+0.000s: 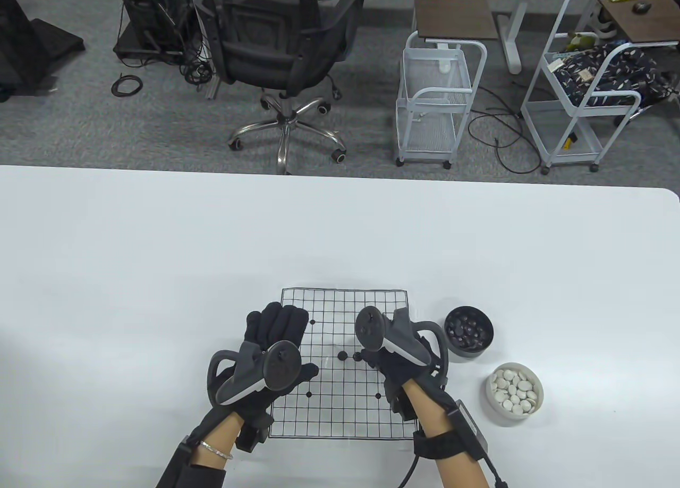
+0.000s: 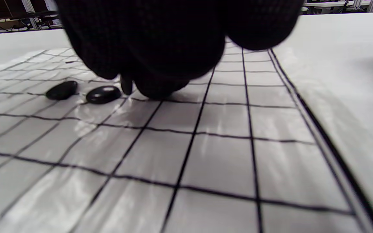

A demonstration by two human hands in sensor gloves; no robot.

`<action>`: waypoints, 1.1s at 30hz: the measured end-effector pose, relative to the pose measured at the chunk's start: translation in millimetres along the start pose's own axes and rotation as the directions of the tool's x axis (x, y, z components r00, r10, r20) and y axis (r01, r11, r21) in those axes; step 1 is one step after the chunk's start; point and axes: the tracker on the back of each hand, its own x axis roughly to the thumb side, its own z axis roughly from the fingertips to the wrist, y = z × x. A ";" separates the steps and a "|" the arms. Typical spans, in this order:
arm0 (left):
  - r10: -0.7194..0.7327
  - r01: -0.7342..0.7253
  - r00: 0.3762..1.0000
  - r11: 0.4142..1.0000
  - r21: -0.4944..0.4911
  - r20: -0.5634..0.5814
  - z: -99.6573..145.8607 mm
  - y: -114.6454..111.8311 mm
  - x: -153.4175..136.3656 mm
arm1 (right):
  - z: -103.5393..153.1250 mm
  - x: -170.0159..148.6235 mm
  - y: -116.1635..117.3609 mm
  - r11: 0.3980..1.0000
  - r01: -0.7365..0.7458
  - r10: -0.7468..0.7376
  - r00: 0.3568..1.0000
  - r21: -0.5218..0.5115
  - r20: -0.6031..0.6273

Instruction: Place Go stones in plus sign pattern

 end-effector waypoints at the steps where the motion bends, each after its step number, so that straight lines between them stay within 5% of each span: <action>1: 0.000 0.000 1.000 1.000 -0.001 0.000 0.0 0.0 0.0 | 0.2 1.7 1.0 1.000 -0.017 0.017 1.000 -0.006 0.000; 33: -0.007 0.007 1.000 1.000 0.000 0.001 0.7 1.5 0.6 | 5.1 16.1 -3.3 0.982 -0.179 0.177 0.984 -0.066 -0.031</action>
